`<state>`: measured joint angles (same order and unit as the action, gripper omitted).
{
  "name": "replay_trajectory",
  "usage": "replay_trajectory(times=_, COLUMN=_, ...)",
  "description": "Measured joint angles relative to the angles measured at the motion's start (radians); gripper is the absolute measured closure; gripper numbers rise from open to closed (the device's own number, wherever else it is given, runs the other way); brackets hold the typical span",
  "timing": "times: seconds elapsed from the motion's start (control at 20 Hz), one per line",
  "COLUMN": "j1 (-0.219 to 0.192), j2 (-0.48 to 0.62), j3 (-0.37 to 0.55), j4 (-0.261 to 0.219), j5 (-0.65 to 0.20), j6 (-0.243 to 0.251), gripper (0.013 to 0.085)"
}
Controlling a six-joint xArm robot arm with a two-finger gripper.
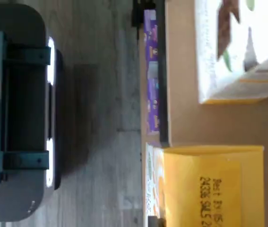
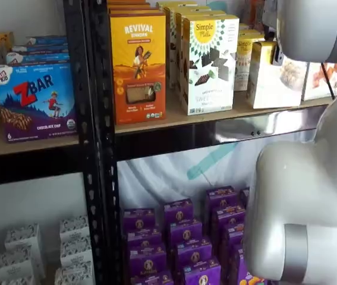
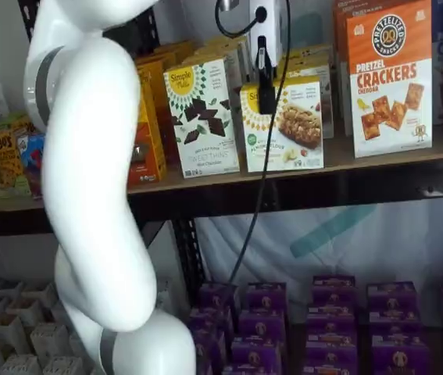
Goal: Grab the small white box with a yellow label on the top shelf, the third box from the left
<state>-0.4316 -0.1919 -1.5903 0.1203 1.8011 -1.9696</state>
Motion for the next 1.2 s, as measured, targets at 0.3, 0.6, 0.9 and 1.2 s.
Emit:
replay_trajectory(times=0.3, j1=-0.005, j2=-0.081, j3=0.056, j4=-0.010, j5=0.049, j6=-0.005, gripper=0.0610)
replay_trajectory(times=0.6, j1=0.002, j2=-0.162, j3=0.121, j4=-0.025, j5=0.115, j6=-0.001, gripper=0.0610)
replay_trajectory(times=0.9, j1=0.001, j2=-0.235, j3=0.187, j4=-0.022, j5=0.137, j6=0.000, gripper=0.0610)
replay_trajectory(times=1.2, j1=0.005, j2=-0.307, j3=0.258, j4=-0.025, j5=0.149, j6=0.003, gripper=0.0610)
